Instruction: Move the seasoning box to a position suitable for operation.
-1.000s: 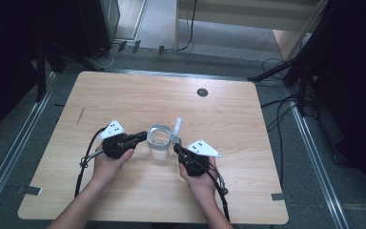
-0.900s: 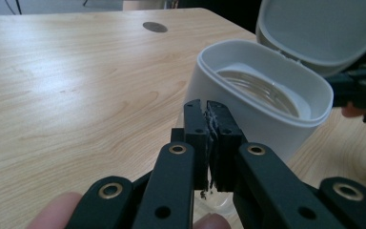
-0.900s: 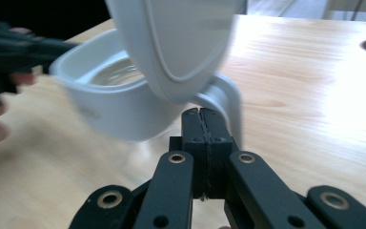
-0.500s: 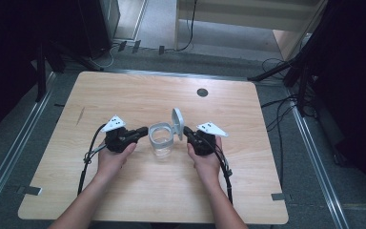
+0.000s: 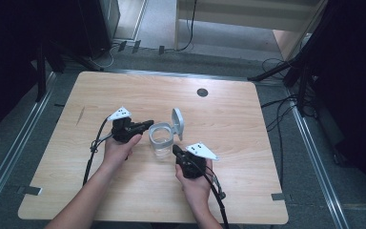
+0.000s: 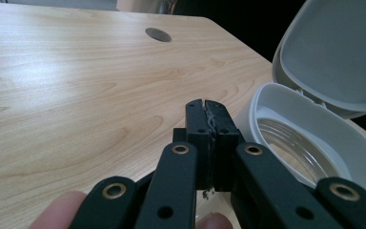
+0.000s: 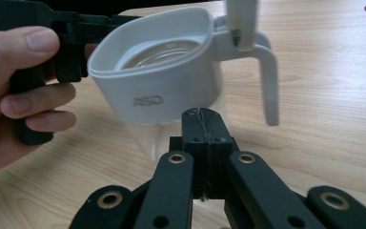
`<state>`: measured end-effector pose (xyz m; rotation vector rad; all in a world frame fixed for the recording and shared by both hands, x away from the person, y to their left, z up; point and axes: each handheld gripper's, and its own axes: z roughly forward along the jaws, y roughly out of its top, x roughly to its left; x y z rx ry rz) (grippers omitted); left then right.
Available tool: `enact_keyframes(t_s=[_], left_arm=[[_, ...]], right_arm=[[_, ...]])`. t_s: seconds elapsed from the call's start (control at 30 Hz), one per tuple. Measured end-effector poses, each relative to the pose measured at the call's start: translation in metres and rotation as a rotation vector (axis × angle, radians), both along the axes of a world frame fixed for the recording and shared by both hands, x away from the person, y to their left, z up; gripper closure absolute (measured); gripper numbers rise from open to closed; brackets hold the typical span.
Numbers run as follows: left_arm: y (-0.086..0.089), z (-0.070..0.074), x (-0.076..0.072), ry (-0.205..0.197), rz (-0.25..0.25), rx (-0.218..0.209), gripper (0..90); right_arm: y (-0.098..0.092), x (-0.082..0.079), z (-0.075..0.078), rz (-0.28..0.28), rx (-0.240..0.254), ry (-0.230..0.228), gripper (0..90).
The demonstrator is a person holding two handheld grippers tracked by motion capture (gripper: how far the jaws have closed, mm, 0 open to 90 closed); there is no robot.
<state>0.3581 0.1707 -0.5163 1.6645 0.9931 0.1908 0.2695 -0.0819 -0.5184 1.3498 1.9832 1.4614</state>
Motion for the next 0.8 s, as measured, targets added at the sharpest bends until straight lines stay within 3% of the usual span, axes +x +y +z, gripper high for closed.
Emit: enact_keyframes(t_s=[0.3,0.6,0.8], left_arm=[[0.0,0.003,-0.01,-0.011,-0.025,0.022,90.0],[-0.011,0.004,-0.028,-0.025,-0.065,0.052,90.0],[-0.02,0.005,-0.043,0.006,-0.041,0.029,90.0]], right_arm=[[0.003,0.005,0.001,-0.034,0.001,0.016,90.0],[-0.011,0.02,0.006,-0.049,-0.048,-0.018,90.0],[-0.027,0.035,0.008,-0.001,-0.038,-0.021,90.0]])
